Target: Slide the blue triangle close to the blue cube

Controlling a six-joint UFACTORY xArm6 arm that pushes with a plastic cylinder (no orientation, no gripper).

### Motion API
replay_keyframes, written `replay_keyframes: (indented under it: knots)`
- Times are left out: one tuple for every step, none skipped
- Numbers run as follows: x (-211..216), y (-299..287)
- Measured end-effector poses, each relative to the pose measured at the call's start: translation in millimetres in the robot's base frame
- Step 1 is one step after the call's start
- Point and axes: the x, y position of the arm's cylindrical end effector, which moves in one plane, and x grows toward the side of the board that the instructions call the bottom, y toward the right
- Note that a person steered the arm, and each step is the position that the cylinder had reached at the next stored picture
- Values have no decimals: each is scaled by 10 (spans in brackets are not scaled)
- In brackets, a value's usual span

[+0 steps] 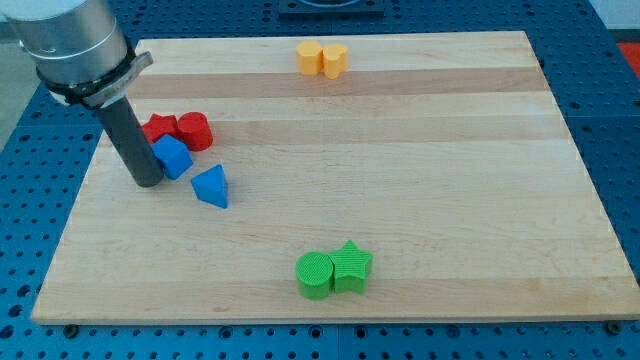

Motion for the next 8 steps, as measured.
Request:
replay_keyframes:
  knots:
    - [42, 0]
    - [297, 0]
    - [1085, 222]
    - [1292, 1088]
    - [1268, 1453]
    - [1021, 1421]
    - [852, 1261]
    - [536, 1142]
